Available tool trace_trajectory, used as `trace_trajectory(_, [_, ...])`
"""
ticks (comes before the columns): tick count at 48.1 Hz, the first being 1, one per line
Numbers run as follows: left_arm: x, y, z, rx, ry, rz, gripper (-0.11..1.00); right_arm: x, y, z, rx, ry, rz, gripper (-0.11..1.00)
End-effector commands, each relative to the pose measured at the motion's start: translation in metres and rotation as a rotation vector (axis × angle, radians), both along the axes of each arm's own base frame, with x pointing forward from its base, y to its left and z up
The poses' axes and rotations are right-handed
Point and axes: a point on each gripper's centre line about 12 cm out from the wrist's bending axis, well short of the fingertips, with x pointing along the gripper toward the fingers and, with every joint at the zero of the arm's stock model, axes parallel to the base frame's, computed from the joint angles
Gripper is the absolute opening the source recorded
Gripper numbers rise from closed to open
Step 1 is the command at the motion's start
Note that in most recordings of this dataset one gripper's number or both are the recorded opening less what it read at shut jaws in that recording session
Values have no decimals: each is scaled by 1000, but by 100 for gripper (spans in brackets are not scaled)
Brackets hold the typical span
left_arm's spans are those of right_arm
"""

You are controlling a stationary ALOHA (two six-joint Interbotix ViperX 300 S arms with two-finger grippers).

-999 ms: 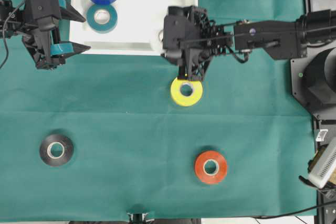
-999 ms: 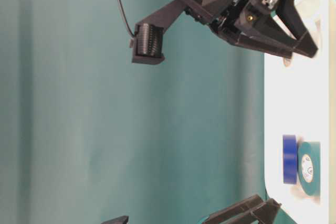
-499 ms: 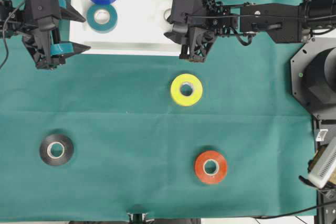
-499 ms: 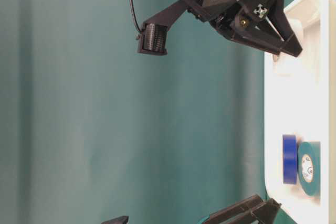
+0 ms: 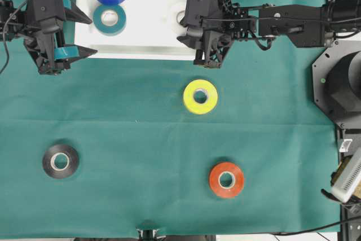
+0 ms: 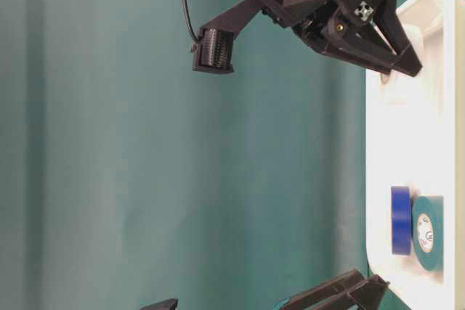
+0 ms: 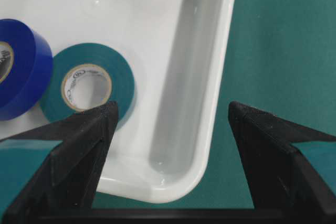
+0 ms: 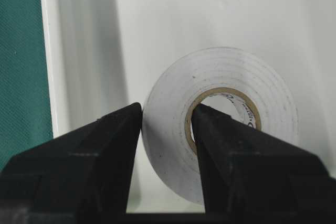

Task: Put the tape alternately from left to right into the white case.
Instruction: 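Lift the white tape roll and carry it into the tray's right side, then release the white roll in the tray and withdraw the right gripper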

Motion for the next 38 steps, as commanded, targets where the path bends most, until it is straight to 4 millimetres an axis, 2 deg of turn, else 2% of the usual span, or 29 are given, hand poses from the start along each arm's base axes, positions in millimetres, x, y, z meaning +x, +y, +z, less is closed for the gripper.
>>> trace_trajectory(1, [3, 0, 9, 7, -35, -3, 85, 3, 0, 15, -9, -48, 4, 4])
trace_trajectory(6, [3, -1, 9, 6, -35, -3, 85, 3, 0, 15, -8, -48, 3, 4])
trace_trajectory(8, [3, 0, 9, 6, -35, -2, 85, 3, 0, 15, -8, -48, 3, 8])
trace_trajectory(11, [3, 0, 10, 7, -36, -3, 85, 4, 0, 15, -7, -50, 2, 20])
trace_trajectory(18, [3, -1, 9, 7, -35, -4, 85, 3, 0, 15, -6, -50, 1, 57])
trace_trajectory(38, [3, -2, 9, 7, -35, -7, 85, 3, 4, 14, 7, -50, -3, 58])
